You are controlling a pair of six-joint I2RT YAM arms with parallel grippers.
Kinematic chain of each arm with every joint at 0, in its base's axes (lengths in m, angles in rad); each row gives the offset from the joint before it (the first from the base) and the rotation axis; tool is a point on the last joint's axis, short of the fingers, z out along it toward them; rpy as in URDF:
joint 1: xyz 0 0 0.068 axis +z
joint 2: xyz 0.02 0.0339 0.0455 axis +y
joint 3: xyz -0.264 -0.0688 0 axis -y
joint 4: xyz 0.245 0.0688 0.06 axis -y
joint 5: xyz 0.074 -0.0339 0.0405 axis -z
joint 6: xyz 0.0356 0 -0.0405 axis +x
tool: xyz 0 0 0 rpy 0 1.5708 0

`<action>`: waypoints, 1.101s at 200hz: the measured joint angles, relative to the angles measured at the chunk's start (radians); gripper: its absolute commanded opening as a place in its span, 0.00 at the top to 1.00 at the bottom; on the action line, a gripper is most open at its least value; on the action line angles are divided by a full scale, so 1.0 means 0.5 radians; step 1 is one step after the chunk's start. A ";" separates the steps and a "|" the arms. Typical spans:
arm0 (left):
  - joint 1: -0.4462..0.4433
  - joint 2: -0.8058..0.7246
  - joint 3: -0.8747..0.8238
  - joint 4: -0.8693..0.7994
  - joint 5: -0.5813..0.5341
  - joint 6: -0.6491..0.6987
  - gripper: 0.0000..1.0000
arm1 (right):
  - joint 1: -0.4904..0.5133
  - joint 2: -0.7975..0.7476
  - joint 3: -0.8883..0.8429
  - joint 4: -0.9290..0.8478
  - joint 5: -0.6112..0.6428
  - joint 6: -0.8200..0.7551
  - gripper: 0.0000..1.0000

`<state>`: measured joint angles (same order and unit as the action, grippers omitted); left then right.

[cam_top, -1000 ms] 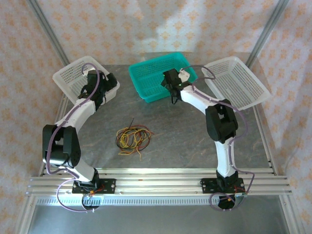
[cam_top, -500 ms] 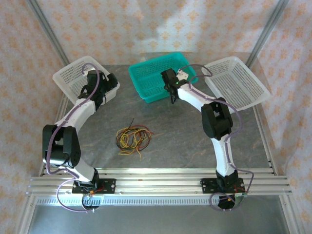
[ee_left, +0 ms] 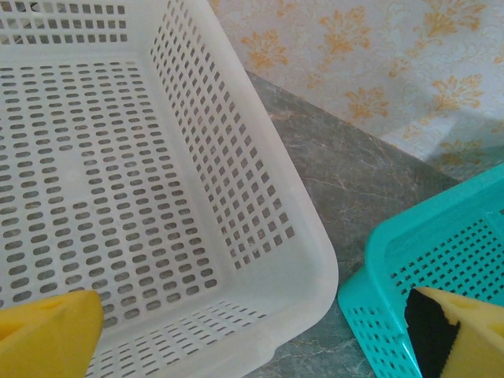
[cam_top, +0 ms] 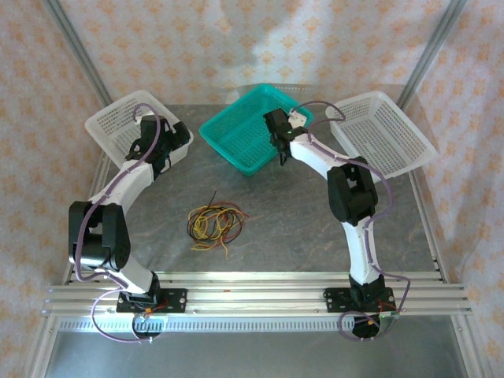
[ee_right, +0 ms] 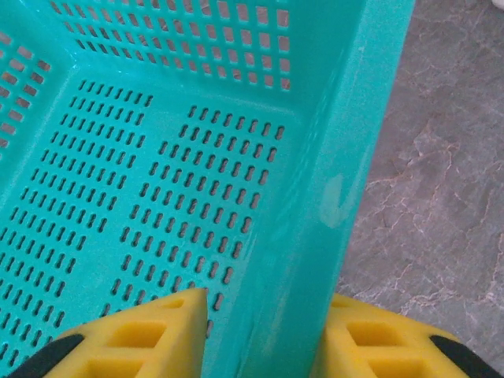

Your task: Untangle the cables

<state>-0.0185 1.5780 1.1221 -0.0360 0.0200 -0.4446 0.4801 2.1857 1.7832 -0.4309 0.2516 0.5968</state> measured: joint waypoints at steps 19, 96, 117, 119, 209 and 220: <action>0.001 0.000 0.000 -0.002 0.005 0.000 0.00 | -0.026 -0.037 -0.066 0.051 -0.031 -0.076 0.68; 0.004 0.040 0.006 -0.040 0.014 0.001 0.00 | -0.243 -0.132 -0.244 0.159 -0.166 -0.666 0.71; 0.014 0.069 0.010 -0.064 0.014 0.000 0.00 | -0.267 -0.132 -0.242 0.164 -0.150 -0.818 0.71; 0.016 0.072 0.013 -0.066 0.014 0.001 0.00 | -0.269 -0.131 -0.241 0.166 -0.146 -0.831 0.71; 0.047 0.293 0.335 -0.259 0.012 0.002 0.00 | -0.407 0.045 0.199 0.173 -0.182 -1.189 0.54; 0.051 0.344 0.397 -0.287 0.011 0.001 0.00 | -0.407 0.076 0.266 0.174 -0.186 -1.180 0.40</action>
<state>0.0071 1.7500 1.3205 -0.1795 0.0254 -0.4442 0.2768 2.2238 1.9163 -0.3439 0.1585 0.0071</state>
